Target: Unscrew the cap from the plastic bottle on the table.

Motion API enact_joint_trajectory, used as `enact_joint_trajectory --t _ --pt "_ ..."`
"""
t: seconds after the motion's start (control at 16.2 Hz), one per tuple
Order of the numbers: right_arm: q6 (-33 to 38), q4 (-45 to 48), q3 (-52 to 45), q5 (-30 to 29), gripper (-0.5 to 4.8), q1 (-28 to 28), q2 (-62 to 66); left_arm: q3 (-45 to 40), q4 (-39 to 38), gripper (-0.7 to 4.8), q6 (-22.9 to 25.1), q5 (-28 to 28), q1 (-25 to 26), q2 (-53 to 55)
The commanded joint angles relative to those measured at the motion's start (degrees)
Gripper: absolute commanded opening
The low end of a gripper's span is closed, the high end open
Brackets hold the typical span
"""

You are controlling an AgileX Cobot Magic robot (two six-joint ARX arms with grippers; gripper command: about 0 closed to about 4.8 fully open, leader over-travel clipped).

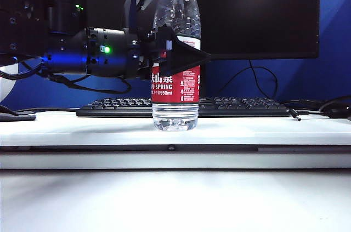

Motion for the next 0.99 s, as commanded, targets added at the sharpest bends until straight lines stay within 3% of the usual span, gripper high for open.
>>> enact_joint_trajectory --t 0.06,0.31,0.56,0.99 --pt "-0.15 1.84 0.17 0.09 -0.04 -0.26 0.11 -0.11 -1.44 2.67 0.22 0.00 0.07 0.13" --pt "-0.15 4.83 0.17 0.02 -0.04 -1.84 0.13 -0.11 -1.46 2.67 0.20 0.00 0.07 0.13" --pt "-0.68 18.51 0.20 -0.02 -0.04 -2.91 0.26 -0.11 -1.46 2.67 0.22 -0.04 0.07 0.13" --pt "-3.19 14.56 0.17 1.77 -0.04 -2.91 -1.84 -0.11 -1.46 2.67 0.31 -0.17 0.09 0.13"
